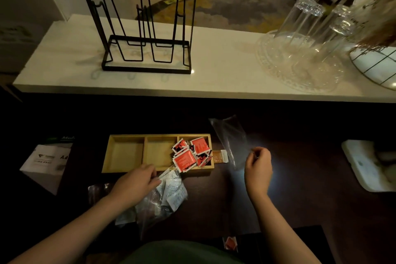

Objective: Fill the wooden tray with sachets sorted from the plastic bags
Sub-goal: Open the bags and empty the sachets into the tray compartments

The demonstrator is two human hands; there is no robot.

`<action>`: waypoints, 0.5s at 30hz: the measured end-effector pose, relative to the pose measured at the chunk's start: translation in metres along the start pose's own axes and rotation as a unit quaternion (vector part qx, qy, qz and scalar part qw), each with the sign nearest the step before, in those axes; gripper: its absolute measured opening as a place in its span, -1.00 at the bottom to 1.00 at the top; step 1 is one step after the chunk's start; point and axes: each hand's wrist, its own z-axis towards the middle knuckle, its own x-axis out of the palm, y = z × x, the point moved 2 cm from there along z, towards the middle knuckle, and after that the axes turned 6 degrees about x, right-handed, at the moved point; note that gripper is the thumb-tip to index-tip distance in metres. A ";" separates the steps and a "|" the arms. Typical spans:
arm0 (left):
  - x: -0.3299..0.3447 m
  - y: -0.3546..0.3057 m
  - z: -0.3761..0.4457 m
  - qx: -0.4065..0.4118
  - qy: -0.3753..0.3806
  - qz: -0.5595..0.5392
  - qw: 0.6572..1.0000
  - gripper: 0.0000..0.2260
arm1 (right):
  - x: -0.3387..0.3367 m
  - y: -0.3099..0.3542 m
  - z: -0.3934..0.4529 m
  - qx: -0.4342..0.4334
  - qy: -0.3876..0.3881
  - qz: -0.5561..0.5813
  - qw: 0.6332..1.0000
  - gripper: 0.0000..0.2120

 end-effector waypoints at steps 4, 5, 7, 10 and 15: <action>0.009 0.000 -0.005 -0.019 0.022 0.012 1.000 -0.69 | 0.013 -0.008 -0.003 -0.009 0.064 -0.097 0.993 -0.88; 0.009 0.000 -0.006 -0.029 0.021 0.014 0.999 -0.64 | 0.016 -0.010 -0.003 -0.004 0.078 -0.108 0.991 -0.86; 0.010 0.000 -0.006 -0.048 0.019 0.028 0.998 -0.49 | 0.020 -0.013 -0.004 0.004 0.105 -0.125 0.987 -0.83; 0.011 0.000 -0.008 -0.071 0.047 0.043 0.995 -0.30 | 0.020 -0.010 -0.008 -0.022 0.105 -0.177 0.978 -0.75; 0.019 0.008 -0.013 -0.089 0.062 0.019 0.994 -0.63 | 0.032 0.041 -0.021 -0.283 0.033 -0.209 0.935 -0.67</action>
